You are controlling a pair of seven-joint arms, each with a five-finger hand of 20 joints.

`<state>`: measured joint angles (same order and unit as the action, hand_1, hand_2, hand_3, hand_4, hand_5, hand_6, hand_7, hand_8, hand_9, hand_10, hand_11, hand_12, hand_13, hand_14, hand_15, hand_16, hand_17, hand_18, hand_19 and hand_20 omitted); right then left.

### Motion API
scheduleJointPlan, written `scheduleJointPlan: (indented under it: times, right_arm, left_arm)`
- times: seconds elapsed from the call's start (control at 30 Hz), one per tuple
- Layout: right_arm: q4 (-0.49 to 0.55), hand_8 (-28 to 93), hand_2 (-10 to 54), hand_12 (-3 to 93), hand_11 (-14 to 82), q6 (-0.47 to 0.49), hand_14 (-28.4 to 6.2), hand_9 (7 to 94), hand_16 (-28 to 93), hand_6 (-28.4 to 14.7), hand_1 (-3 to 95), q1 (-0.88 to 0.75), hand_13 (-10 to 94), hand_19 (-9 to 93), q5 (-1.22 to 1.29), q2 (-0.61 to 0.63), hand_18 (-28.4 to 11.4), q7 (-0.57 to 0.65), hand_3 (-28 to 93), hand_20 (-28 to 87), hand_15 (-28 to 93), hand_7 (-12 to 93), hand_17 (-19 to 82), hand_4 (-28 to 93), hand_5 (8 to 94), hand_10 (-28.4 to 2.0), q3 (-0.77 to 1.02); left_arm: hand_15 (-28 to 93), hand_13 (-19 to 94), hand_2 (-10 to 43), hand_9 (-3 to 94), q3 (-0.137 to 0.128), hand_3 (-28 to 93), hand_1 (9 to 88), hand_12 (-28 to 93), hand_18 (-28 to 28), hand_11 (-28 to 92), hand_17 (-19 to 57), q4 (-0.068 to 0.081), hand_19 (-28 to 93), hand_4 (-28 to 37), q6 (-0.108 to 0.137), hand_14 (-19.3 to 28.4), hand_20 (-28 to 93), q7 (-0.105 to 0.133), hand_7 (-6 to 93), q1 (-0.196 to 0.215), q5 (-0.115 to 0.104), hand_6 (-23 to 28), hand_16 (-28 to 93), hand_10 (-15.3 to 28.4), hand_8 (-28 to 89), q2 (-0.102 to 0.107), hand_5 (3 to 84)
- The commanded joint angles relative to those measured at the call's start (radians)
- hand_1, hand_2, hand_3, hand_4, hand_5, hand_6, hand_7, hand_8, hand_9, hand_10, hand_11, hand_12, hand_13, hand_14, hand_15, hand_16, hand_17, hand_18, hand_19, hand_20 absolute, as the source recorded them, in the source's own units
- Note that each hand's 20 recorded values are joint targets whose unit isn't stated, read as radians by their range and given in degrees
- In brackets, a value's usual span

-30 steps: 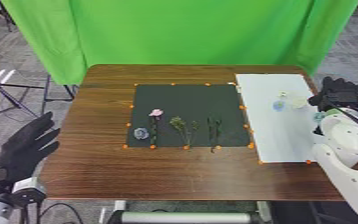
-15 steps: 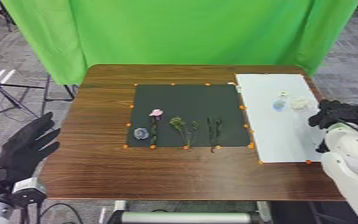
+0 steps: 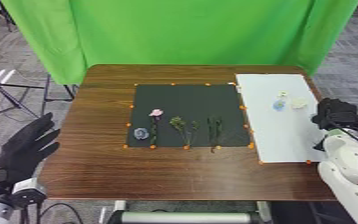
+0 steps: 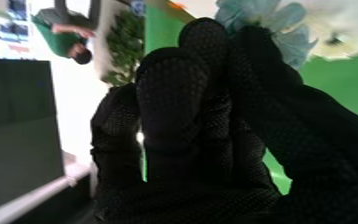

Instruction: Arrange flowers

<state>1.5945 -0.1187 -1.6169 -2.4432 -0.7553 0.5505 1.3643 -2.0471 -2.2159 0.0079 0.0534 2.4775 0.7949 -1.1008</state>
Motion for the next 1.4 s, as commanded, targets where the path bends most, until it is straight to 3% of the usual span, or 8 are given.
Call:
scheduleJointPlan:
  times: [0.03, 0.23, 0.57, 0.93, 1.4]
  right_arm:
    - [0.113, 1, -9.4, 52.6, 22.1, -0.047, -2.2, 84.0, 37, 1.8, 48.7, 0.048, 79, 80, 0.018, -0.038, -19.4, -0.068, 85, 51, 55, 55, 31, -26, 66.1, -5.6, -0.044]
    - [0.153, 1, -9.5, 52.9, 22.3, -0.061, -2.5, 84.2, 37, 1.8, 48.7, 0.202, 79, 80, 0.025, -0.135, -19.5, -0.152, 85, 52, 56, 55, 30, -26, 66.4, -5.7, -0.212]
    - [0.028, 1, -9.5, 53.0, 22.2, -0.010, -2.5, 84.3, 37, 1.7, 48.4, 0.449, 78, 80, -0.033, -0.328, -19.5, -0.250, 85, 52, 56, 55, 30, -25, 66.3, -5.9, -0.490]
    - [-0.043, 1, -9.5, 52.9, 22.0, 0.058, -2.6, 84.2, 38, 2.0, 48.0, 0.499, 78, 80, -0.082, -0.419, -19.5, -0.288, 85, 52, 56, 55, 30, -25, 65.8, -6.0, -0.598]
    - [-0.112, 2, -9.5, 53.0, 22.0, 0.129, -2.7, 83.8, 38, 2.2, 47.5, 0.518, 77, 79, -0.138, -0.465, -19.5, -0.267, 85, 52, 57, 56, 29, -25, 64.6, -5.9, -0.656]
  left_arm:
    - [19, 14, -2.6, 18.2, -0.004, 70, 23.3, 18, 17.8, 12, -11.5, -0.013, 35, -28.3, 0.014, 11.7, 10, 0.001, 17.9, 0.018, 0.000, 1.7, 6, 8.8, -9, -0.006, 24.8]
    - [19, 14, -2.5, 18.2, 0.006, 70, 23.2, 18, 17.8, 12, -11.5, -0.009, 35, -28.3, 0.009, 11.7, 10, -0.012, 18.0, 0.005, -0.001, 1.7, 6, 8.7, -9, -0.006, 24.8]
    - [19, 14, -2.5, 18.3, 0.020, 70, 23.2, 18, 17.8, 12, -11.5, -0.004, 35, -28.3, 0.004, 11.7, 10, -0.024, 18.0, -0.012, 0.003, 1.6, 6, 8.8, -9, -0.007, 24.7]
    - [19, 14, -2.4, 18.3, 0.025, 70, 23.2, 18, 17.8, 12, -11.5, -0.002, 35, -28.3, 0.008, 11.7, 9, -0.023, 18.1, -0.011, -0.003, 1.6, 6, 8.8, -9, 0.006, 24.8]
    - [19, 14, -2.4, 18.3, 0.033, 70, 23.2, 18, 17.8, 12, -11.5, 0.009, 35, -28.3, -0.006, 11.7, 9, -0.034, 18.0, -0.028, -0.005, 1.7, 6, 8.9, -9, 0.022, 24.7]
